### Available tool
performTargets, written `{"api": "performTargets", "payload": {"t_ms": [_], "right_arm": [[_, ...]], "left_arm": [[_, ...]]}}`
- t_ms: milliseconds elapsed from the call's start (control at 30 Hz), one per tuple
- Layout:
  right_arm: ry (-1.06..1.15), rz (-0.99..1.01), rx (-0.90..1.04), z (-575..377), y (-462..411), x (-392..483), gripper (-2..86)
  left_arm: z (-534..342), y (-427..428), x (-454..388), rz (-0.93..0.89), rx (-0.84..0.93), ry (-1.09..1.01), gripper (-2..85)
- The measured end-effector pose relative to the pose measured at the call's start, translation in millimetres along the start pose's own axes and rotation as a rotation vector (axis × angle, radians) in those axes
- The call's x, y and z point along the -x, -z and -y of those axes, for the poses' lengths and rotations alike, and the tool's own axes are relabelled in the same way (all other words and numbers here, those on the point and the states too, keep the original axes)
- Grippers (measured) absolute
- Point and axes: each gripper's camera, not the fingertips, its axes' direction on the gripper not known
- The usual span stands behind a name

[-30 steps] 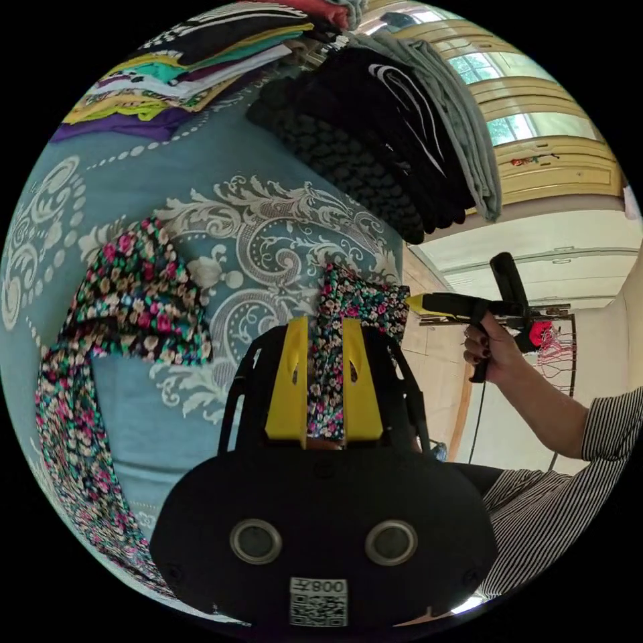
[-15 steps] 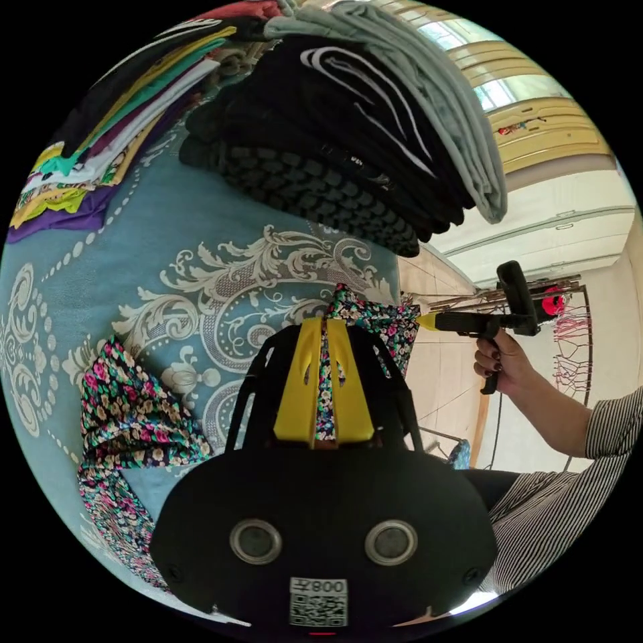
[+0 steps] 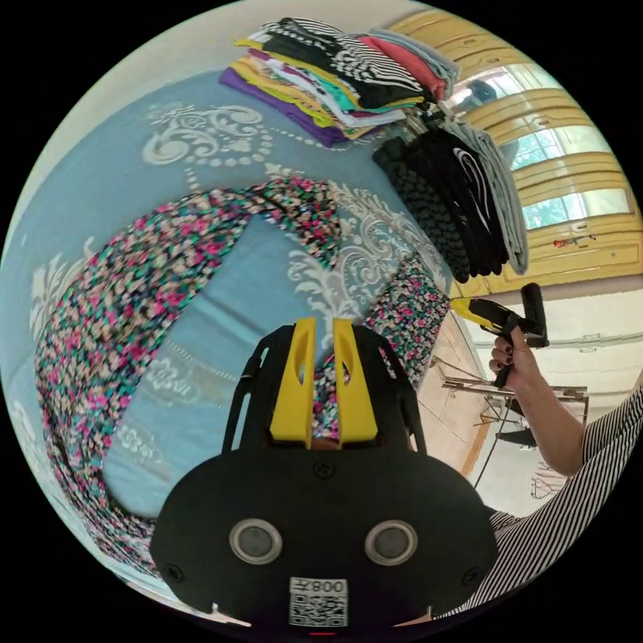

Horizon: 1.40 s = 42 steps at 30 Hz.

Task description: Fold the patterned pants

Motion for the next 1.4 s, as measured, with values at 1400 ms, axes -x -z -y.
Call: {"api": "performTargets", "payload": {"t_ms": [1400], "right_arm": [[0.889, -0.504, 0.288, 103, -127, 488, 0.8]], "left_arm": [[-138, 202, 96, 0.354, 0.014, 0.461, 7.2]]}}
